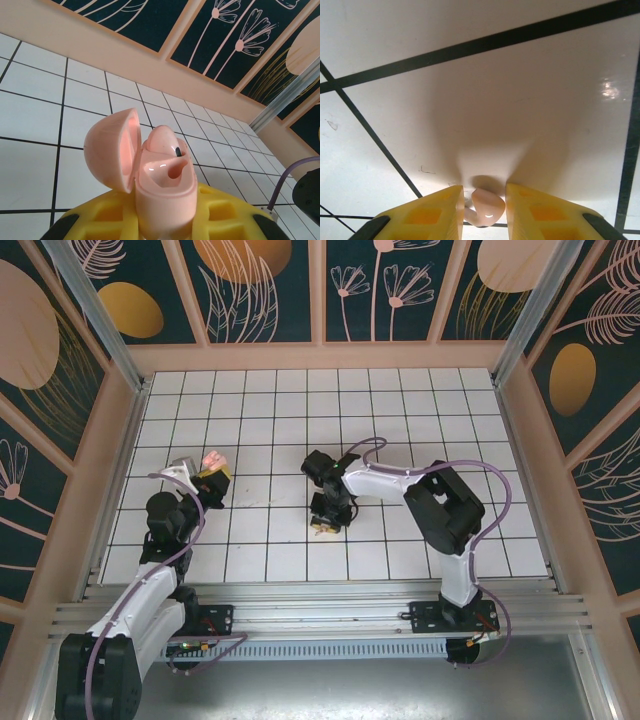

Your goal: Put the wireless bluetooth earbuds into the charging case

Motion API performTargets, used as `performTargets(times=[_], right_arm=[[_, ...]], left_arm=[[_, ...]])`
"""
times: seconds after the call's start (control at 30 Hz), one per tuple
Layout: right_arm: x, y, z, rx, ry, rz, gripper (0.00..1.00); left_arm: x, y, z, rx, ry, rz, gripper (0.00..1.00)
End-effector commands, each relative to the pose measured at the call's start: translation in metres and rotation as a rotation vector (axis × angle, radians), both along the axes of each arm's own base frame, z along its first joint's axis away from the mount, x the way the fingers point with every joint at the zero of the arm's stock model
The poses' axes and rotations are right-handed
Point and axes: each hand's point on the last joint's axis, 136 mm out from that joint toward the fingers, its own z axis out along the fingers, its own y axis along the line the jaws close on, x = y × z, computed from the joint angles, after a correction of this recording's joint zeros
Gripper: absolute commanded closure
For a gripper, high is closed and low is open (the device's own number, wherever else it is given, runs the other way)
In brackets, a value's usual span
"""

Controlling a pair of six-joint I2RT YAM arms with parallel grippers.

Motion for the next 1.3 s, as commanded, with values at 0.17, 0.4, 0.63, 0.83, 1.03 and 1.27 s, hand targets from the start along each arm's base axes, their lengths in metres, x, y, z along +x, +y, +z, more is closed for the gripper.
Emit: performTargets(times=[0.17,0.4,0.63,0.83,1.03,1.27], right_arm=[[-0.003,-0.005,-0.005,-0.046,-0.004,-0.001,0.77],[0.001,-0.009,0.001,-0.054,-0.045,-0.007,0.79],[0.009,-0.015,0.012,-0.031,-0.14,-0.009,0.79],[-0.002,-0.038,0.015,-0.072,-0.134,0.134,0.8],[-0.015,-0.075,0.019,-0.09,-0.11,0.26,0.8],[-0.01,-0.107,0.02,-0.043,-0.093,0.292,0.8]], left_arm=[[-0.002,0.001,0.006,0.01,-0.037,0.008,0.93],[-0.003,0.001,0.004,0.007,-0.036,0.006,0.93],[-0.005,-0.006,0.007,-0.013,-0.055,-0.033,0.92],[-0.005,-0.011,0.007,-0.019,-0.049,-0.065,0.92],[-0.004,-0.016,0.006,-0.023,-0.044,-0.094,0.93],[-0.004,-0.015,0.005,-0.023,-0.04,-0.089,0.93]])
